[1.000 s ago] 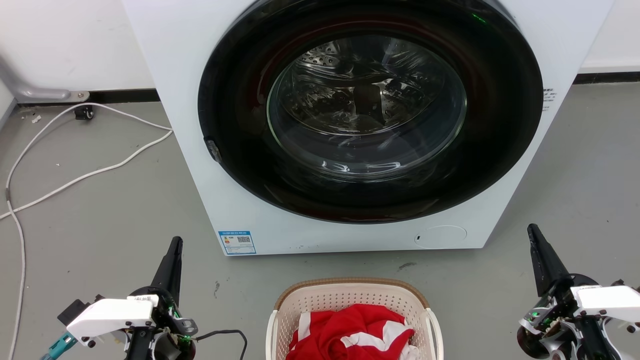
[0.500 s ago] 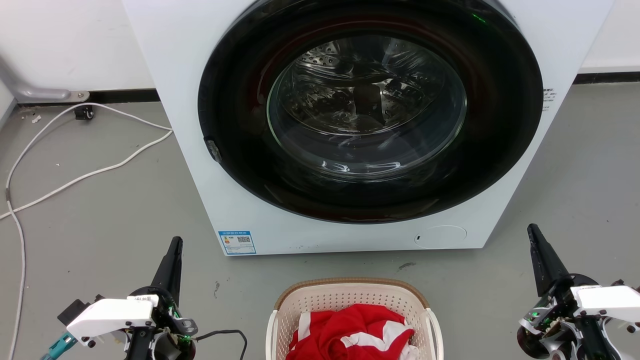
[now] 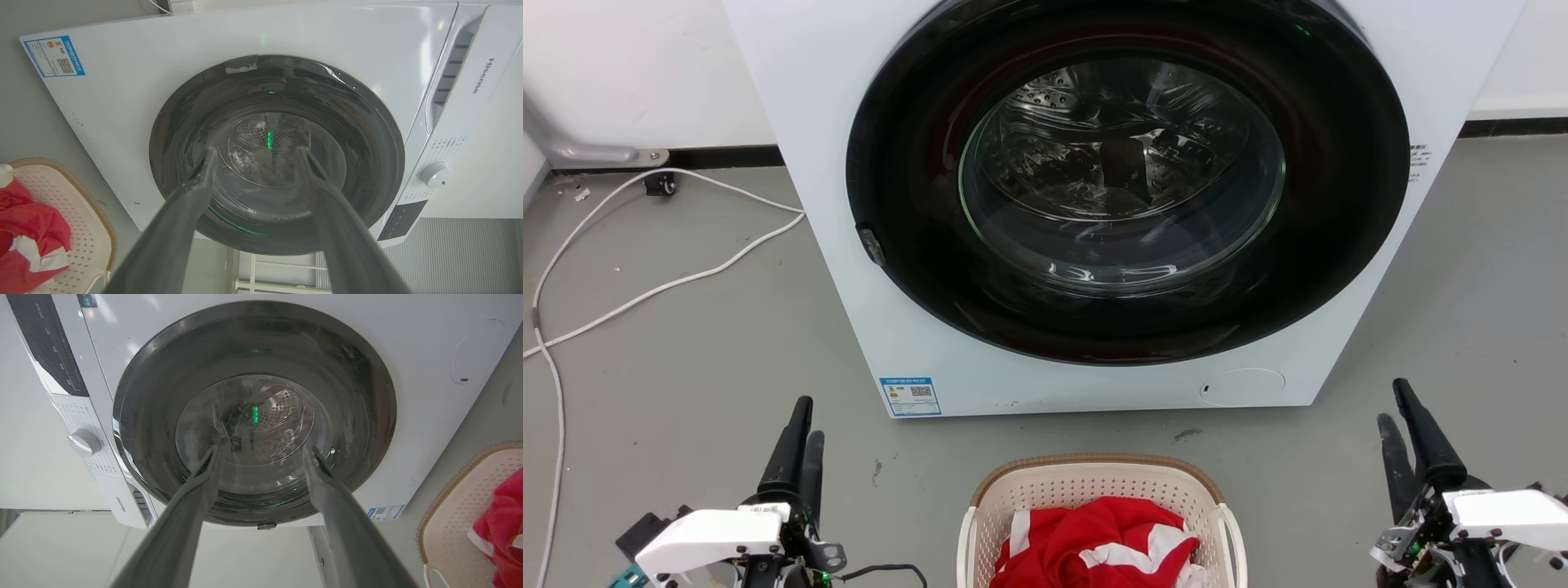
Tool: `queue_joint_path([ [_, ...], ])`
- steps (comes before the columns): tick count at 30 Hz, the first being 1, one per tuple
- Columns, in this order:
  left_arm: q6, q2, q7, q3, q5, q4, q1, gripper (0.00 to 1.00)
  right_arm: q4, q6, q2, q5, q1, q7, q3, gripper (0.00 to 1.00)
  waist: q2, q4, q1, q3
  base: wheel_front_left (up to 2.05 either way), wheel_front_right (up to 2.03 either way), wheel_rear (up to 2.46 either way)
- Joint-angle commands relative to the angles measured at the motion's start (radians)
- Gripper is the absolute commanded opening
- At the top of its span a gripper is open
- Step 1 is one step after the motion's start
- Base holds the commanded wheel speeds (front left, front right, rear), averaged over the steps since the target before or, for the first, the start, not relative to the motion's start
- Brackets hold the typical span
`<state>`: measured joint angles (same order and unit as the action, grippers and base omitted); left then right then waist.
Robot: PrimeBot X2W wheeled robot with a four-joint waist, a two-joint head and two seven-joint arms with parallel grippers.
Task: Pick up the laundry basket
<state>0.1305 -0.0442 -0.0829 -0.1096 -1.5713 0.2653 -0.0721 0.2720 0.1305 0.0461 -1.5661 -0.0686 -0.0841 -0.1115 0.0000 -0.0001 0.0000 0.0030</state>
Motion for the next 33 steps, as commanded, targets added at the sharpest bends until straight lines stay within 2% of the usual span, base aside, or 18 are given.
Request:
queue_joint_path([
  [1,-0.001,-0.003,0.012,-0.007,0.037,-0.027,-0.014,1.00,-0.031,0.000,0.002,0.049,-0.015,0.012,-0.001,1.00,0.0000,0.000,0.0000,0.000,0.00,0.00,0.00],
  [22,-0.083,-0.004,0.104,0.034,0.477,-0.129,0.029,1.00,-0.163,0.000,0.003,0.580,0.029,0.105,0.033,1.00,0.0000,0.001,0.0000,-0.003,0.00,0.00,0.00],
  [33,-0.098,-0.005,0.148,0.059,0.691,-0.167,0.054,1.00,-0.215,0.000,0.004,0.806,0.052,0.149,0.053,1.00,0.0000,0.002,0.0000,-0.007,0.00,0.00,0.00],
])
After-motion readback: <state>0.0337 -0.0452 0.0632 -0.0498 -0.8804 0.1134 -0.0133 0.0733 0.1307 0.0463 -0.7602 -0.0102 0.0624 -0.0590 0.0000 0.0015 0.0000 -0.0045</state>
